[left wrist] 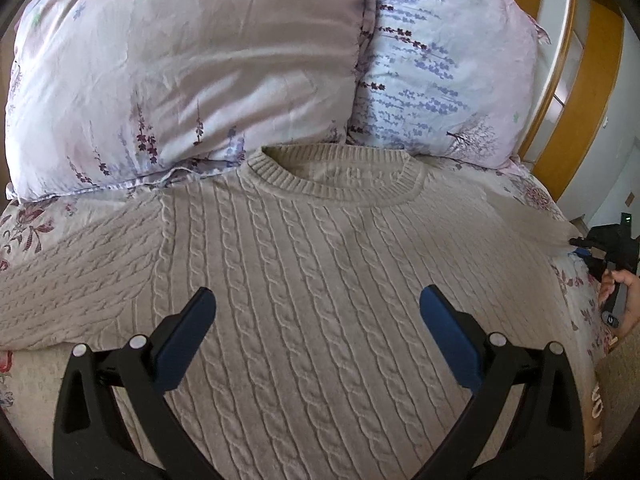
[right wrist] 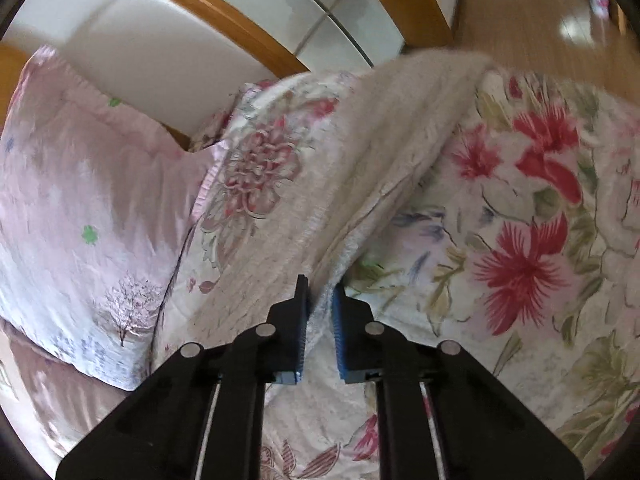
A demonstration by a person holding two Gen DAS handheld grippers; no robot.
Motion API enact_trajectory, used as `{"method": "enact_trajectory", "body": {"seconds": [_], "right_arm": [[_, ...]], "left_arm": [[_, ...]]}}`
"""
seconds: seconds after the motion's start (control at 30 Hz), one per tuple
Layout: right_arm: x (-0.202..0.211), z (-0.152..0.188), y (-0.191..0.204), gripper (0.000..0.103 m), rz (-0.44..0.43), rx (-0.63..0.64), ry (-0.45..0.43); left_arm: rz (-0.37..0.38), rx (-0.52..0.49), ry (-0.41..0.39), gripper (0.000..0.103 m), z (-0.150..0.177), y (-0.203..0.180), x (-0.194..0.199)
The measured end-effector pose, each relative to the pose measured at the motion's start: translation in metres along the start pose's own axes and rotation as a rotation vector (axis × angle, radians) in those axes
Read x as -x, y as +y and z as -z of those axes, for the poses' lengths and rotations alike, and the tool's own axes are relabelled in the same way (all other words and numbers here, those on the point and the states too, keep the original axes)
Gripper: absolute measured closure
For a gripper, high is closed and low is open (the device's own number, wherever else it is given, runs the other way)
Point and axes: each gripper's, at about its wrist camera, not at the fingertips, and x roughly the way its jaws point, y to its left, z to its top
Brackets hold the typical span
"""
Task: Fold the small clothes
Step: 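Move the right gripper to the sweater sleeve cuff and open it, then grasp the sleeve cuff with the right gripper and lift it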
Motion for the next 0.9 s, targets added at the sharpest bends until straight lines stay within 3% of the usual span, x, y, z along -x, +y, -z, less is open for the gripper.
{"method": "enact_trajectory", "body": {"seconds": [0.17,0.3,0.4,0.5,0.63,0.77,0.8,0.87,0.9], "right_arm": [[0.025,0.008,0.047,0.092,-0.04,0.186,-0.078],[0.045,0.037,0.1,0.092,-0.154,0.361,-0.073],[0.044,0.077,0.136,0.093,-0.245,0.48,0.002],[0.029,0.126,0.161,0.093,-0.302,0.593,0.135],[-0.002,0.178,0.17,0.093,-0.282,0.672,0.294],[-0.021,0.189,0.168,0.092,-0.245,0.651,0.349],[-0.019,0.186,0.168,0.09,-0.253,0.629,0.351],[-0.013,0.179,0.164,0.076,-0.278,0.579,0.349],[-0.011,0.172,0.161,0.061,-0.284,0.548,0.336]], "left_arm": [[0.038,0.035,-0.011,0.002,-0.004,0.007,-0.001],[0.102,0.079,-0.024,0.002,-0.006,0.014,-0.002],[0.138,0.115,-0.03,0.002,-0.006,0.017,-0.001],[0.148,0.125,-0.027,0.002,-0.005,0.015,-0.001],[0.161,0.122,-0.016,0.002,-0.003,0.013,-0.002],[0.176,0.121,-0.003,0.002,0.0,0.013,-0.001],[0.18,0.123,-0.003,0.002,0.001,0.014,0.0],[0.189,0.132,0.0,0.002,0.001,0.016,0.0],[0.198,0.144,0.004,0.002,0.001,0.018,0.0]]}}
